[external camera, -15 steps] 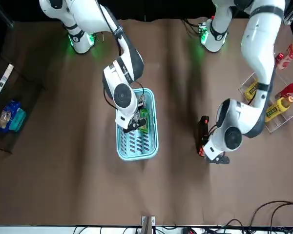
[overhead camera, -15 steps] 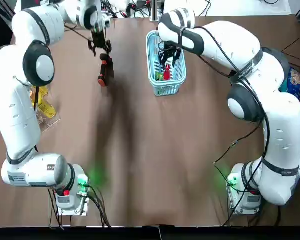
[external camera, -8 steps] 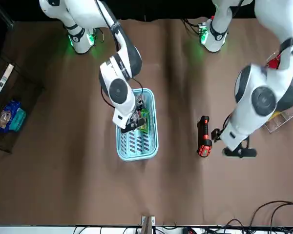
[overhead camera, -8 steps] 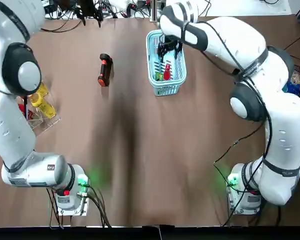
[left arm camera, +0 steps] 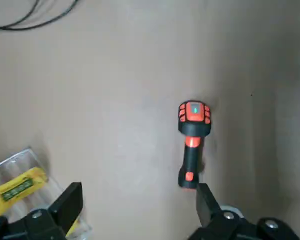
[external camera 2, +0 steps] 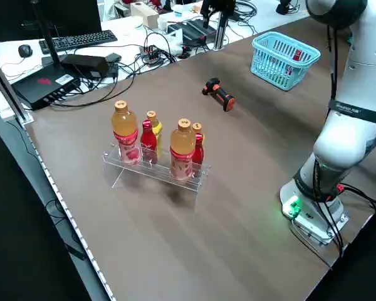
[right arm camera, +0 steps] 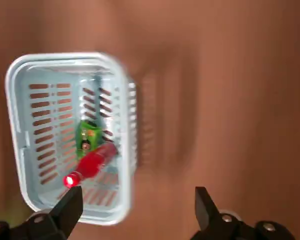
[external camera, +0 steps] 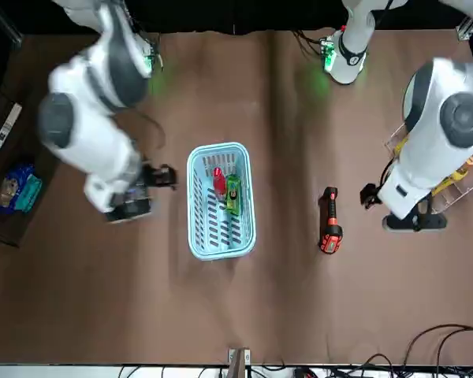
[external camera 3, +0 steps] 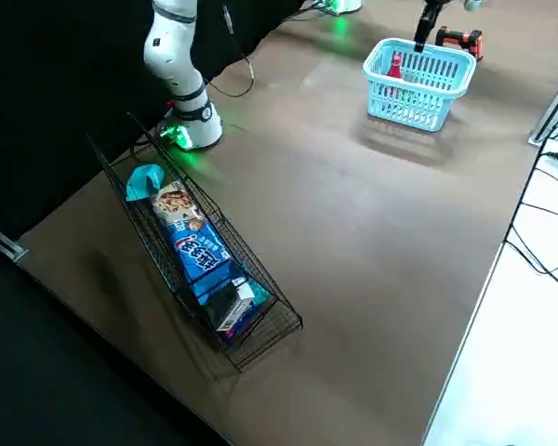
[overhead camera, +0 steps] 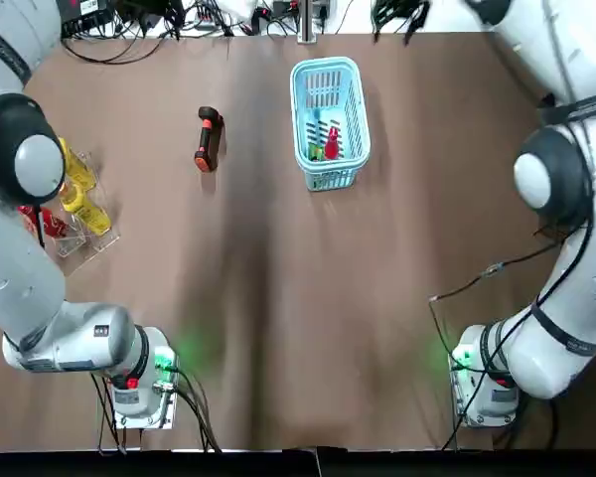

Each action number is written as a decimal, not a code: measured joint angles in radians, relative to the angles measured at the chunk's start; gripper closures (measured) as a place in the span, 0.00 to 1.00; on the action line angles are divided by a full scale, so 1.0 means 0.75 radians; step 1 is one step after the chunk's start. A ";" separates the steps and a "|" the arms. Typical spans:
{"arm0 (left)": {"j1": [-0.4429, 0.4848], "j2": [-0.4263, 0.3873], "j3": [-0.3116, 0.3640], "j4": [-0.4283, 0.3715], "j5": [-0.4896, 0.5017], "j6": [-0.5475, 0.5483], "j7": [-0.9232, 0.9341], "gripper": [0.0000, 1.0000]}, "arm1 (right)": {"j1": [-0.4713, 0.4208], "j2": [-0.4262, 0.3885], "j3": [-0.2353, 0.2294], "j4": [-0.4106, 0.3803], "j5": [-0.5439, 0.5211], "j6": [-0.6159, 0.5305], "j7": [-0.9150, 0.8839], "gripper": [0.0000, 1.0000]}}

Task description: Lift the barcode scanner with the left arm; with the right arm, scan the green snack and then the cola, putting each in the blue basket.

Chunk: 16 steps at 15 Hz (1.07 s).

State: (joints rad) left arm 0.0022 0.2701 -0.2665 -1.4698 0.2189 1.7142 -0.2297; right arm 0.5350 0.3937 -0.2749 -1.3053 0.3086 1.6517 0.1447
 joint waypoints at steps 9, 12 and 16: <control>-0.119 -0.412 0.279 -0.192 -0.325 -0.144 0.152 0.00 | -0.335 -0.158 -0.007 -0.088 -0.153 -0.143 -0.364 0.07; -0.138 -0.404 0.279 -0.218 -0.325 -0.139 0.219 0.00 | -0.322 -0.302 -0.002 -0.202 -0.251 -0.142 -0.365 0.09; -0.138 -0.398 0.281 -0.218 -0.324 -0.135 0.241 0.00 | -0.301 -0.476 0.006 -0.403 -0.362 -0.041 -0.365 0.06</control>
State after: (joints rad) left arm -0.1016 -0.0287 -0.0556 -1.6332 -0.0240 1.6132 -0.0490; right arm 0.3095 0.0371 -0.2701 -1.6076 0.0369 1.6213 -0.1288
